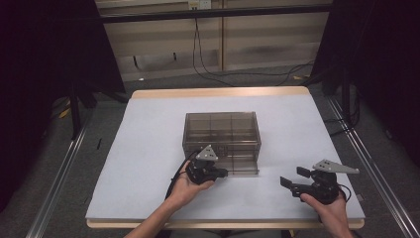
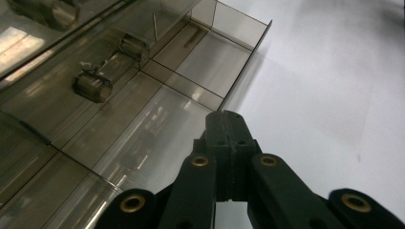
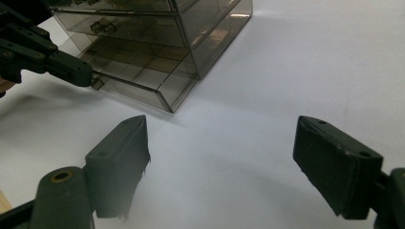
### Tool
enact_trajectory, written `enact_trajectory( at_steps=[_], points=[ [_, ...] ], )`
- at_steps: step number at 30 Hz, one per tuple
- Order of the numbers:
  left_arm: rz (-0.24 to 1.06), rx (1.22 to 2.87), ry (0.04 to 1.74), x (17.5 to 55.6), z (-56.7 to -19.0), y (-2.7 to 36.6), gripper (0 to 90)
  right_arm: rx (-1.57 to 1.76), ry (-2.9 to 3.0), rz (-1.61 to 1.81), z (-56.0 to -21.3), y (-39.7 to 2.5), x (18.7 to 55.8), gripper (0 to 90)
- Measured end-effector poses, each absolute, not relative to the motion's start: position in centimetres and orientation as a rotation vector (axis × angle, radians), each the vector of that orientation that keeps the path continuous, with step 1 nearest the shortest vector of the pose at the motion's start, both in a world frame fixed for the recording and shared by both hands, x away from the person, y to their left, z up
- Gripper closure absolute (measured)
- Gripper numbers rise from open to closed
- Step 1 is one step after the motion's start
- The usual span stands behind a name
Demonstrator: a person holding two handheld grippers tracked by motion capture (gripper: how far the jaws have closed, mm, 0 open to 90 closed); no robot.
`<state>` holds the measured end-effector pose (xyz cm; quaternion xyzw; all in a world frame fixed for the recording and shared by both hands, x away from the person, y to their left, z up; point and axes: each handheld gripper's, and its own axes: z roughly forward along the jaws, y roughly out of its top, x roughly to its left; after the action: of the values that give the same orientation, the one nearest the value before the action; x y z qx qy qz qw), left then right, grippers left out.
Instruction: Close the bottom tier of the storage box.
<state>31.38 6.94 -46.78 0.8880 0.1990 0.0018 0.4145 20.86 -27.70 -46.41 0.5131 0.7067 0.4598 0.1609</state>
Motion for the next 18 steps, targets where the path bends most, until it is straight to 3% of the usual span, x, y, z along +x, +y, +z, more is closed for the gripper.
enact_trajectory(
  at_steps=[18],
  points=[
    [0.025, 2.228, 0.511, 31.91, -46.81, 6.98, 90.0, 1.477, 2.015, 1.319, -46.42, -27.78, 20.80, 19.5]
  ],
)
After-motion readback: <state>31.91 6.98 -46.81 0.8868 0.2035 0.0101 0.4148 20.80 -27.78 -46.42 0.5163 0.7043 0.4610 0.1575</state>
